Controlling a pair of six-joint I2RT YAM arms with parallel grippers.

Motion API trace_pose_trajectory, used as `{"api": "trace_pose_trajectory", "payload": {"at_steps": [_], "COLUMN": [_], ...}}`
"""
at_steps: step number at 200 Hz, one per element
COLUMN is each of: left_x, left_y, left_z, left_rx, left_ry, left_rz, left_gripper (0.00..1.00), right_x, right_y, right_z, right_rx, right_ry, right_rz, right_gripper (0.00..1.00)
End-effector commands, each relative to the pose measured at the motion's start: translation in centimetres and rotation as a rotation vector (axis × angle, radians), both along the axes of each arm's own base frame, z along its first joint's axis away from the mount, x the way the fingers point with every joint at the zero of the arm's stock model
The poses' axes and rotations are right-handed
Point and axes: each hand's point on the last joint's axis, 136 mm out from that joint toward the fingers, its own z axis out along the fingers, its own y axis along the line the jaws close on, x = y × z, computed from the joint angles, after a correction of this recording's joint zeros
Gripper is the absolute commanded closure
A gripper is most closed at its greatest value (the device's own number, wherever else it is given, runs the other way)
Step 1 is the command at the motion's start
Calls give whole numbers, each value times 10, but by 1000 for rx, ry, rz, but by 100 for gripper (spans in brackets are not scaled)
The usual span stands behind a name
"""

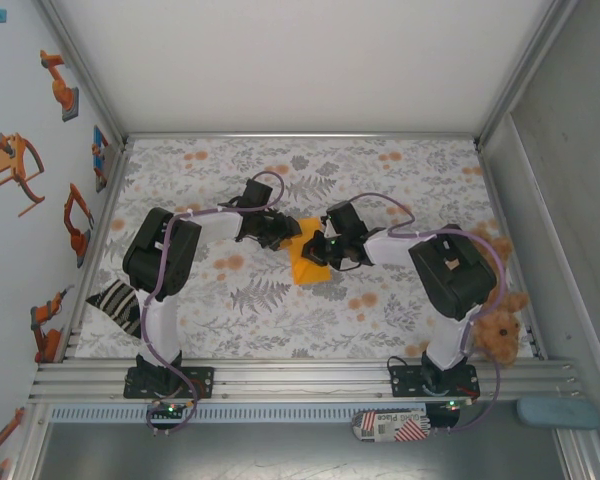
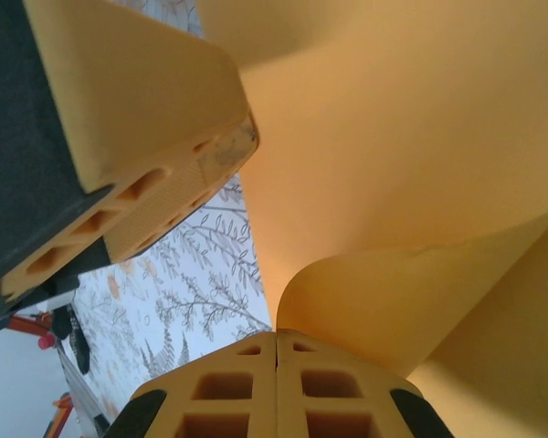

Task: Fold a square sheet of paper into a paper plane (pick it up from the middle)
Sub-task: Fold the triangle a second time at the center of the table.

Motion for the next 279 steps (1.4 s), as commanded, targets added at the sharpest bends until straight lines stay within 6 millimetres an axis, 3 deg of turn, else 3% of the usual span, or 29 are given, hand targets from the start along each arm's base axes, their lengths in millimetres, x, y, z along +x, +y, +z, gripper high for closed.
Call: {"api": "trace_pose_trajectory", "payload": {"at_steps": [1, 168, 279], "left_x": [-20, -22, -22], "left_y": [17, 17, 17], "left_z": [-37, -38, -38], "left_rx": [96, 96, 94], "left_ry": [93, 100, 100], "left_rz": [2, 1, -1], "left_gripper": [61, 61, 61], "right_x": [12, 15, 7], "right_y": [5, 12, 5], "right_z": [-1, -6, -14], "right_rx": [-7, 9, -55], "right_ry": [-19, -16, 8], "right_rz": [-38, -26, -6], "right_gripper": [100, 100, 100]}}
